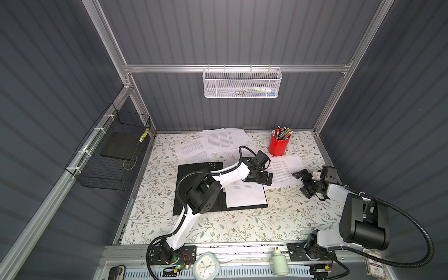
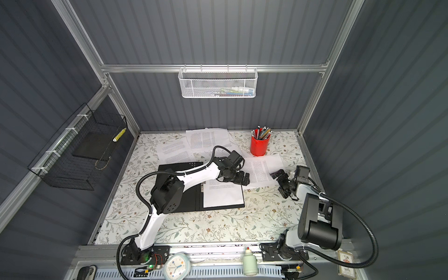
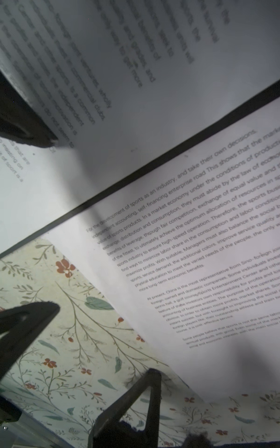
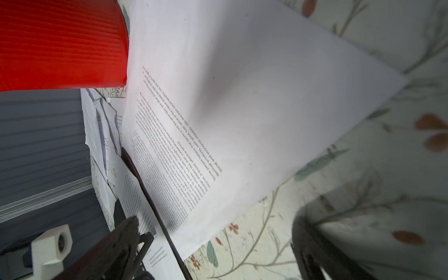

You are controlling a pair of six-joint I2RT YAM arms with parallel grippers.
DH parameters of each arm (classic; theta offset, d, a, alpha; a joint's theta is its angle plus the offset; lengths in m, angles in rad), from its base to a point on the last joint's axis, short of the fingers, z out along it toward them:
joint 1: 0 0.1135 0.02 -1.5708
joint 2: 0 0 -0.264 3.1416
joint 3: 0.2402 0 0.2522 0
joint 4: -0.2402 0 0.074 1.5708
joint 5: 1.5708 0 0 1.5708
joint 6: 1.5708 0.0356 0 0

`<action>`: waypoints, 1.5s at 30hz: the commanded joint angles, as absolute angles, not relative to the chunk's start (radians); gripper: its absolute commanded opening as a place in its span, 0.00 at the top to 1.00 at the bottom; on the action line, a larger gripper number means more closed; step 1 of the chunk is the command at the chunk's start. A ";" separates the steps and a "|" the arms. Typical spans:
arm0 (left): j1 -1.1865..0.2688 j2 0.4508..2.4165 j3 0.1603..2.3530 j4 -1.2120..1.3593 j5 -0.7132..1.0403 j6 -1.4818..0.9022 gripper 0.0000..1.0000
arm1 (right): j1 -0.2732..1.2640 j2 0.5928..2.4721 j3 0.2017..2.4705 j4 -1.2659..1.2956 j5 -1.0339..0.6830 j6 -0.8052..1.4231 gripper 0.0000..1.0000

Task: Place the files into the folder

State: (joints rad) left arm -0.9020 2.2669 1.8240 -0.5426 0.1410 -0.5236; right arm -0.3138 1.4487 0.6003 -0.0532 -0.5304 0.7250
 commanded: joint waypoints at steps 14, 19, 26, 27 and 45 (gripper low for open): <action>-0.903 2.306 1.763 -0.588 0.140 -0.487 0.00 | -0.317 1.602 0.686 -0.019 -0.552 0.803 0.01; -0.904 2.271 1.788 -0.559 0.161 -0.501 0.00 | -0.318 1.583 0.645 0.000 -0.576 0.827 0.01; -0.904 2.306 1.899 -0.454 0.193 -0.554 0.00 | -0.323 1.533 0.649 -0.049 -0.542 0.775 0.01; -0.902 2.316 1.917 -0.449 0.195 -0.554 0.00 | -0.322 1.538 0.654 -0.047 -0.545 0.772 0.01; -0.904 2.408 1.900 -0.487 0.197 -0.525 0.00 | -0.299 1.615 0.660 0.057 -0.618 0.837 0.01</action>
State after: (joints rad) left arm -0.9020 2.3901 1.9472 -0.4088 0.1871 -0.5312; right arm -0.3157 1.5764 0.6697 0.0544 -0.6003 0.8112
